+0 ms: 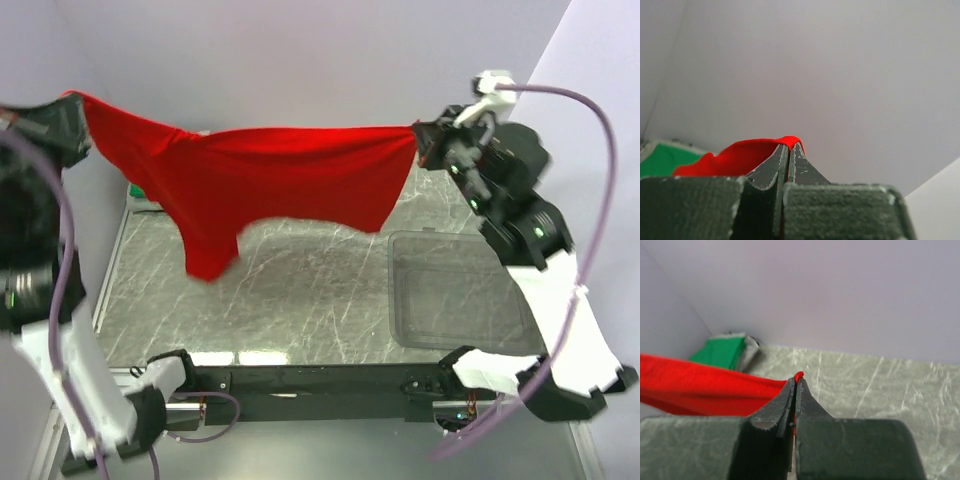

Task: Fold and stack the t-shirts
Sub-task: Flatten the tshirt out

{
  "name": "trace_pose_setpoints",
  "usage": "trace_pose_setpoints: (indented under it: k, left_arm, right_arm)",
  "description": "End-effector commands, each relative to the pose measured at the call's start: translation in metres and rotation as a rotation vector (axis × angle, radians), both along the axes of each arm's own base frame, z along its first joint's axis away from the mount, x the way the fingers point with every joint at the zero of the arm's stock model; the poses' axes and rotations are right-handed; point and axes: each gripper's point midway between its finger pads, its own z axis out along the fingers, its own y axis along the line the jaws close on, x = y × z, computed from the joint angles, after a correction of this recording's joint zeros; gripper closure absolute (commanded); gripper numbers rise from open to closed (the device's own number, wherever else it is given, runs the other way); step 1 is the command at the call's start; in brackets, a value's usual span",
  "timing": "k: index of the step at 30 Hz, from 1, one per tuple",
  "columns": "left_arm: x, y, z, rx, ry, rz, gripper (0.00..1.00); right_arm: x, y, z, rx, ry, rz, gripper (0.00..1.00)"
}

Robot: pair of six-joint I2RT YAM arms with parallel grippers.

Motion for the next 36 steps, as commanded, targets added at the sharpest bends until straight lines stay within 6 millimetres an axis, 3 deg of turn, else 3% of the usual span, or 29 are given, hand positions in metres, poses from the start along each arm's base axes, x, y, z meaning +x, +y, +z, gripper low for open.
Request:
trace_pose_setpoints:
  k: [1,3,6,10,13,16,19,20,22,24,25,26,27,28,29,30,31,32,33,34,35,36]
  left_arm:
    - [-0.064,-0.009,0.05,0.049,-0.216,0.047,1.0]
    - [-0.077,-0.006,0.051,0.045,-0.245,0.08,1.0]
    - [-0.113,-0.01,0.057,0.053,-0.311,0.115,1.0]
    - [-0.137,-0.009,0.062,0.062,-0.332,0.159,1.0]
    - [-0.152,-0.003,0.066,0.052,-0.367,0.213,1.0]
    - [-0.145,0.001,0.065,0.045,-0.378,0.22,1.0]
    - [-0.106,0.008,0.047,0.02,-0.316,0.193,1.0]
    - [-0.078,0.009,0.026,0.016,-0.251,0.157,1.0]
    - [-0.034,0.014,0.004,-0.01,-0.188,0.115,1.0]
    - [0.034,0.012,-0.048,-0.022,-0.036,0.006,1.0]
    - [0.057,0.011,-0.062,-0.029,-0.005,-0.035,1.0]
    - [0.082,0.012,-0.087,-0.045,0.063,-0.066,1.0]
    - [0.123,0.016,-0.122,-0.064,0.164,-0.107,1.0]
    - [0.143,0.018,-0.14,-0.061,0.208,-0.125,1.0]
    - [0.18,0.025,-0.17,-0.072,0.275,-0.142,1.0]
    - [0.198,0.029,-0.184,-0.07,0.308,-0.147,1.0]
    - [0.215,0.03,-0.194,-0.055,0.327,-0.161,0.89]
    - [0.248,0.037,-0.218,-0.064,0.38,-0.179,0.81]
    - [0.262,0.036,-0.228,-0.065,0.408,-0.199,0.7]
    - [0.276,0.037,-0.238,-0.068,0.433,-0.21,0.49]
    - [0.286,0.038,-0.23,-0.064,0.423,-0.216,0.42]
    - [0.3,0.038,-0.261,-0.089,0.497,-0.224,0.38]
  right_arm:
    - [-0.023,-0.01,0.033,0.05,-0.127,-0.001,1.0]
    - [-0.037,-0.018,0.042,0.069,-0.165,-0.005,1.0]
    - [-0.051,-0.024,0.051,0.09,-0.2,-0.002,1.0]
    - [-0.066,-0.029,0.061,0.102,-0.239,0.008,1.0]
    - [-0.07,-0.032,0.07,0.104,-0.265,-0.019,1.0]
    - [-0.062,-0.03,0.074,0.105,-0.264,-0.04,1.0]
    - [-0.038,-0.013,0.057,0.064,-0.219,-0.042,1.0]
    - [-0.022,-0.001,0.043,0.029,-0.185,-0.033,1.0]
    - [0.004,0.012,0.021,-0.027,-0.152,-0.034,1.0]
    - [0.039,0.032,-0.017,-0.084,-0.083,-0.014,1.0]
    - [0.056,0.028,-0.023,-0.085,-0.083,-0.032,1.0]
    - [0.084,0.039,-0.053,-0.112,-0.019,-0.028,1.0]
    - [0.1,0.044,-0.058,-0.115,-0.007,-0.014,1.0]
    - [0.115,0.048,-0.068,-0.124,0.012,-0.012,1.0]
    - [0.148,0.054,-0.105,-0.168,0.081,-0.023,1.0]
    - [0.164,0.056,-0.1,-0.164,0.068,-0.034,1.0]
    - [0.18,0.059,-0.111,-0.173,0.094,-0.041,1.0]
    - [0.213,0.063,-0.161,-0.195,0.187,-0.052,1.0]
    - [0.229,0.066,-0.143,-0.165,0.158,-0.06,0.98]
    - [0.241,0.066,-0.162,-0.171,0.212,-0.063,0.85]
    - [0.265,0.072,-0.215,-0.174,0.313,-0.068,0.52]
    - [0.279,0.068,-0.194,-0.139,0.28,-0.086,0.45]
